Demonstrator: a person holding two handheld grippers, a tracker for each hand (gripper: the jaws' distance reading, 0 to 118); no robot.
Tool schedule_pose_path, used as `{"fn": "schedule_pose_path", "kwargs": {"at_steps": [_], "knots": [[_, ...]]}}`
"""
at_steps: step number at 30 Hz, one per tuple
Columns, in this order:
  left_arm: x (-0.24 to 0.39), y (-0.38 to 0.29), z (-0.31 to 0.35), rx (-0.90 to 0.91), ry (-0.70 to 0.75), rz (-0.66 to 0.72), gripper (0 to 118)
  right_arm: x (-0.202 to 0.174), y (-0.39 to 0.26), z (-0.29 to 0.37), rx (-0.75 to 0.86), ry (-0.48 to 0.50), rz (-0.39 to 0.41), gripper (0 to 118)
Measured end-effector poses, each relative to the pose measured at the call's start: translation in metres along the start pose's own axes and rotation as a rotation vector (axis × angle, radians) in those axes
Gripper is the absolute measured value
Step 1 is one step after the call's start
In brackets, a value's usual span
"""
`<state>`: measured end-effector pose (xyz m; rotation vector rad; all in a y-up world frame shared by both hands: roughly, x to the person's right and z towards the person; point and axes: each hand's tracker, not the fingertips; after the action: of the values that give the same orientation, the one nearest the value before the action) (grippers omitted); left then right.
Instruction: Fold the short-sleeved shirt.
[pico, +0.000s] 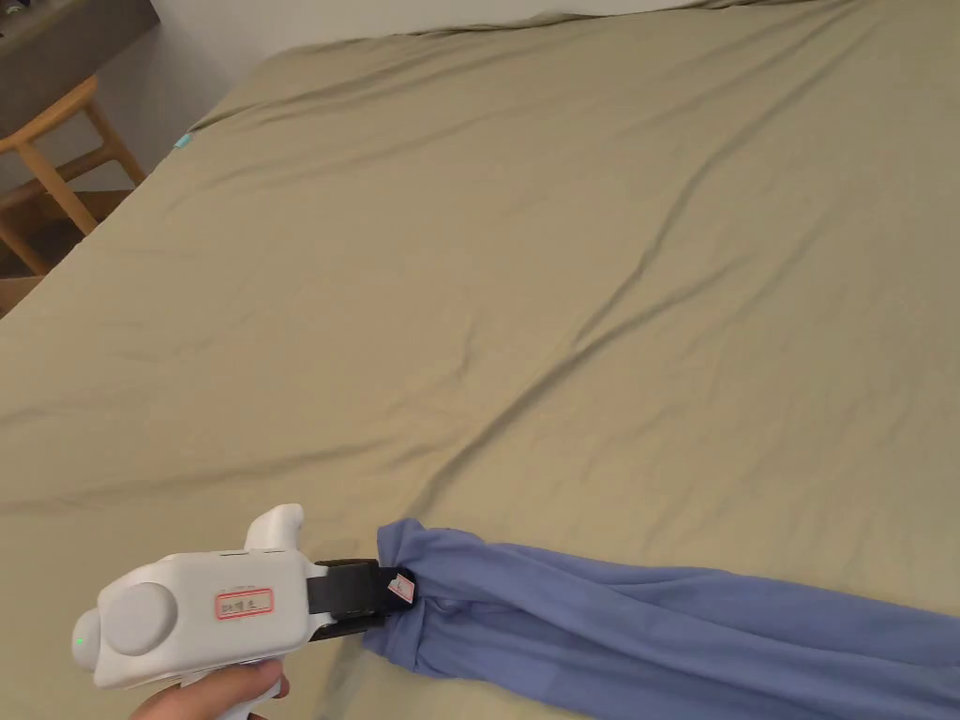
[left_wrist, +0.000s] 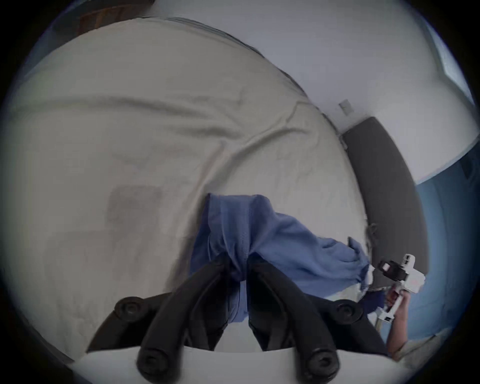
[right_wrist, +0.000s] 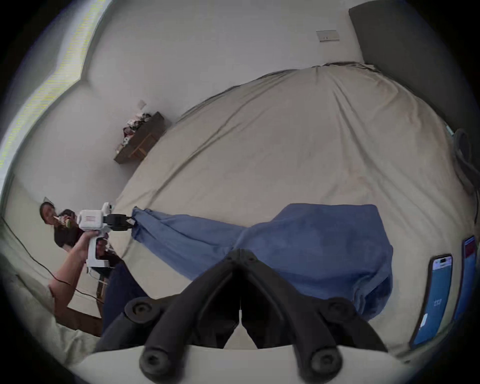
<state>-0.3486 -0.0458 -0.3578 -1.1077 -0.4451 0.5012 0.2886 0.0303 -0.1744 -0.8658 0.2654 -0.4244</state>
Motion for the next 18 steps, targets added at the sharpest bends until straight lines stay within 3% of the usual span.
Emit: {"fn": "schedule_pose_path", "kwargs": {"at_steps": [5, 11, 15, 18], "knots": [[-0.032, 0.004, -0.001, -0.010, -0.135, 0.115, 11, 0.002, 0.001, 0.001, 0.017, 0.030, -0.013, 2], [-0.021, -0.001, -0.022, -0.039, -0.121, 0.083, 10, -0.003, 0.002, -0.002, 0.018, 0.032, -0.024, 2], [-0.008, -0.006, -0.022, -0.034, -0.244, 0.124, 8, -0.004, 0.000, 0.000, 0.012, 0.035, -0.017, 2], [0.040, -0.008, -0.013, 0.009, -0.396, 0.074, 8, -0.001, 0.001, 0.005, 0.024, 0.028, -0.024, 2]]}}
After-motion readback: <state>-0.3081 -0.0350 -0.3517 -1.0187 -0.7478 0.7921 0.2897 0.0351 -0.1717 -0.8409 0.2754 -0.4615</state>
